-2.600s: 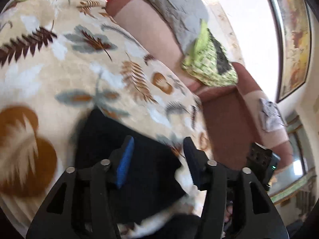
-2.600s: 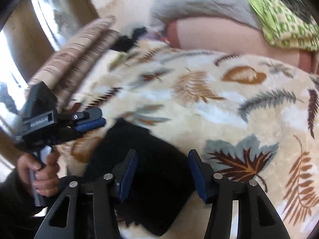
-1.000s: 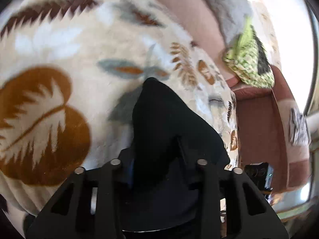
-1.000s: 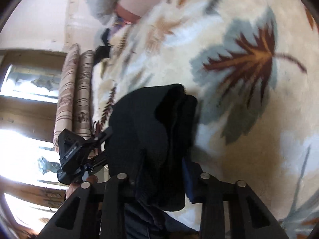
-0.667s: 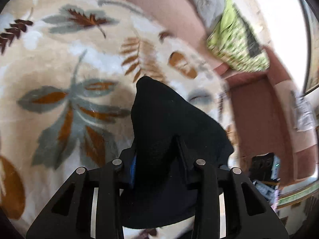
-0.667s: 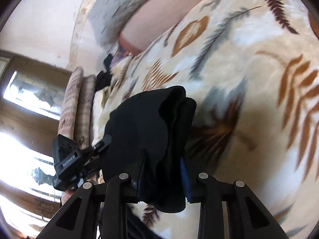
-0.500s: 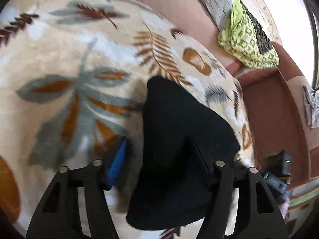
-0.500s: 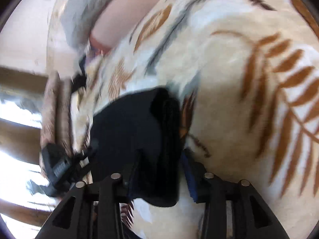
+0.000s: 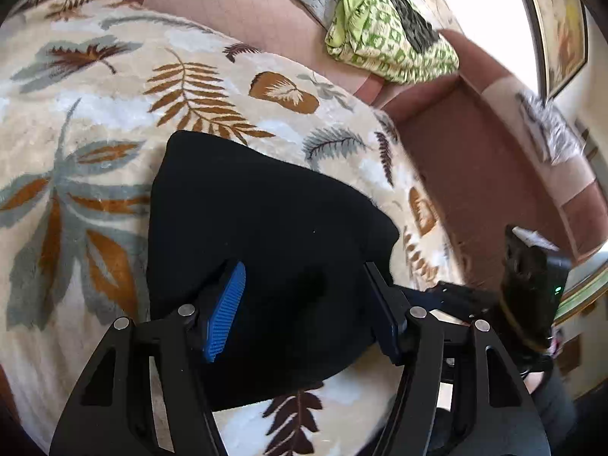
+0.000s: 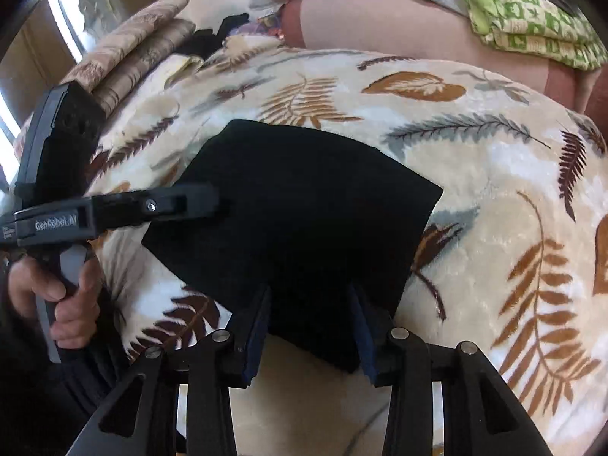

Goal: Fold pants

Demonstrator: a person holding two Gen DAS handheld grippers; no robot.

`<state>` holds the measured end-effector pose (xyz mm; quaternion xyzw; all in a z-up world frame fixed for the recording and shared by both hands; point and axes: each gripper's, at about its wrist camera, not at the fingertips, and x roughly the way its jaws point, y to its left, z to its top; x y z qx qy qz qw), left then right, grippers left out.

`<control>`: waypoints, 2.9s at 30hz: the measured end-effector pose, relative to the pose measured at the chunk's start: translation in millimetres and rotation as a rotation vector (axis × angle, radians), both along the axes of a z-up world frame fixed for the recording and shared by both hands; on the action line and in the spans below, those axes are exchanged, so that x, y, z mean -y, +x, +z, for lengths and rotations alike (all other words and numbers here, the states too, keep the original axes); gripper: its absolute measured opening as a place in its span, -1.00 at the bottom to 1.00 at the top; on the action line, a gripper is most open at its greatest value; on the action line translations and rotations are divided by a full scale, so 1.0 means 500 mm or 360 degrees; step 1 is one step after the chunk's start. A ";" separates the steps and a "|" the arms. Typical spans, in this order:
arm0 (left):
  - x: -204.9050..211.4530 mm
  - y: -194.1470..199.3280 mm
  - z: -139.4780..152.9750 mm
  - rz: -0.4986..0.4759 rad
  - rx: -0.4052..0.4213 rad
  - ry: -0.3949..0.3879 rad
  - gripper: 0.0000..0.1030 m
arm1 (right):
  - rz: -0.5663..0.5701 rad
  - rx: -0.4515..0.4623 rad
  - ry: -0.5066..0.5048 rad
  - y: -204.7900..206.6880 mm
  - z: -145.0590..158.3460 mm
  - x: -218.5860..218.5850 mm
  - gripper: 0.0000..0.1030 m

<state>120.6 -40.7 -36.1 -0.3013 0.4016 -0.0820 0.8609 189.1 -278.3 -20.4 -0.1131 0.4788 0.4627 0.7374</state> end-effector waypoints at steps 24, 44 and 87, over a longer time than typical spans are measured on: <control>0.125 -0.050 0.067 0.0069 -0.0007 0.0768 0.76 | -0.0654 0.0056 0.0279 -0.075 0.081 0.069 -0.15; 0.222 -0.243 0.157 0.0260 0.0120 0.1101 0.78 | -0.0742 -0.0008 0.0395 -0.182 0.063 0.145 -0.15; 0.161 -0.101 0.004 0.0179 -0.0316 0.0894 0.99 | -0.0576 -0.0094 0.0379 -0.035 0.058 0.113 0.16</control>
